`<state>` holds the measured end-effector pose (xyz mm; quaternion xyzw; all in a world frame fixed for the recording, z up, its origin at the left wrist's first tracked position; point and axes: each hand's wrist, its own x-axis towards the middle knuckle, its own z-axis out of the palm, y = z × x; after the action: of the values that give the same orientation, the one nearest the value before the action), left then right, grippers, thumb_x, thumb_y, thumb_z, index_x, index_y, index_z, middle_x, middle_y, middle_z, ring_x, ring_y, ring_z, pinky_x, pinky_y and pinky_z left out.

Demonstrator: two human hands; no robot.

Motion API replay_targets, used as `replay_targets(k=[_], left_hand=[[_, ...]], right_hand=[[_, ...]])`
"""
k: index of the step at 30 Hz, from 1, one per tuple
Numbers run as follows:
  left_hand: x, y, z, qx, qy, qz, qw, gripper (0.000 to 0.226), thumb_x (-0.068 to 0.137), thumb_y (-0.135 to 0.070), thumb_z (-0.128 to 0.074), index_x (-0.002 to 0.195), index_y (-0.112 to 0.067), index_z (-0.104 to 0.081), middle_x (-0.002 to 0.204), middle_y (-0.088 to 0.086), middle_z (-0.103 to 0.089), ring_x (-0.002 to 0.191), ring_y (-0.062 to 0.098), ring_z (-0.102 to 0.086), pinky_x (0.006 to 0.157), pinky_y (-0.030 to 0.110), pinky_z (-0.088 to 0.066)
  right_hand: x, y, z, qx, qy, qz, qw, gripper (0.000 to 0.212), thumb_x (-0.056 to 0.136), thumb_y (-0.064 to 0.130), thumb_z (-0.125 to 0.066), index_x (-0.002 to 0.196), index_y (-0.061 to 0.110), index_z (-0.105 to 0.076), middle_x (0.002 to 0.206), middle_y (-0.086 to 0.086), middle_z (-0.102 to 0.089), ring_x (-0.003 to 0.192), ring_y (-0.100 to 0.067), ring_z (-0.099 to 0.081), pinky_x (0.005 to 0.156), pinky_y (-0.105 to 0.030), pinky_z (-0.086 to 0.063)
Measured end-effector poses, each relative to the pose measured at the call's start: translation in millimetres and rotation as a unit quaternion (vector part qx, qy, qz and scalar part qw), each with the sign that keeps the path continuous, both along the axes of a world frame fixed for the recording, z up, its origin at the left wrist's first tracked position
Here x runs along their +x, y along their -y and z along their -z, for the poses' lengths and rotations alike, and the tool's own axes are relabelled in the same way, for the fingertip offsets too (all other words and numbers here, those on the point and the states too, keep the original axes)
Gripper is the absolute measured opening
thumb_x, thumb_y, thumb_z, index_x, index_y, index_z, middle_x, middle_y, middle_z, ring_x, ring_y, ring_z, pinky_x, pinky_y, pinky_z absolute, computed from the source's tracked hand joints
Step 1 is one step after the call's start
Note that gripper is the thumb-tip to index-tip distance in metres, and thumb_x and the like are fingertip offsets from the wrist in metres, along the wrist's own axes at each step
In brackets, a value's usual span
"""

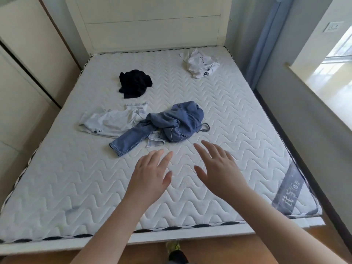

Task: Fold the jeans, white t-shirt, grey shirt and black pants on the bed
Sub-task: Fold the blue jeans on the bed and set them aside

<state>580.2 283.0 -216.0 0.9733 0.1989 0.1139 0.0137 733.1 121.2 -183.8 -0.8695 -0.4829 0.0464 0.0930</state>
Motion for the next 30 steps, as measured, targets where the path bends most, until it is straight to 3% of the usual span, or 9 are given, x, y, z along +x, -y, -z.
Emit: replay_targets(k=[6,16,22,30], left_hand=[[51,-51,22,-0.028,-0.008,0.009,1.0,0.052,0.092,-0.034,-0.056,0.141,-0.018,-0.051,0.14,0.009,-0.053,0.127,0.029,-0.05,0.101,0.043,-0.044],[135,-94,61,-0.058,0.009,0.051,0.997,0.05,0.094,-0.032,-0.038,0.138,-0.016,-0.054,0.138,0.009,-0.054,0.128,0.029,-0.05,0.105,0.044,-0.041],[192,-96,97,-0.078,-0.059,0.006,0.995,0.055,0.09,-0.029,-0.059,0.143,-0.015,-0.049,0.142,0.01,-0.051,0.131,0.03,-0.047,0.105,0.044,-0.041],[262,-103,193,-0.116,-0.13,-0.021,0.984,0.066,0.087,-0.029,-0.062,0.149,-0.019,-0.04,0.149,0.01,-0.044,0.136,0.03,-0.042,0.106,0.043,-0.041]], right_hand=[[47,-46,11,-0.017,0.013,0.016,1.0,0.065,0.099,0.048,-0.041,0.156,0.028,-0.017,0.161,0.003,-0.02,0.145,-0.02,-0.022,0.115,-0.036,-0.022],[151,-80,43,-0.01,-0.021,0.065,0.998,0.065,0.098,0.041,-0.051,0.154,0.023,-0.023,0.161,0.001,-0.023,0.142,-0.024,-0.029,0.111,-0.041,-0.03],[212,-103,92,-0.05,-0.033,0.02,0.998,0.066,0.098,0.043,-0.047,0.155,0.024,-0.02,0.161,-0.001,-0.023,0.143,-0.023,-0.027,0.112,-0.039,-0.028],[265,-137,196,-0.076,-0.058,-0.003,0.995,0.07,0.097,0.04,-0.046,0.156,0.026,-0.012,0.164,-0.001,-0.013,0.146,-0.023,-0.021,0.116,-0.036,-0.021]])
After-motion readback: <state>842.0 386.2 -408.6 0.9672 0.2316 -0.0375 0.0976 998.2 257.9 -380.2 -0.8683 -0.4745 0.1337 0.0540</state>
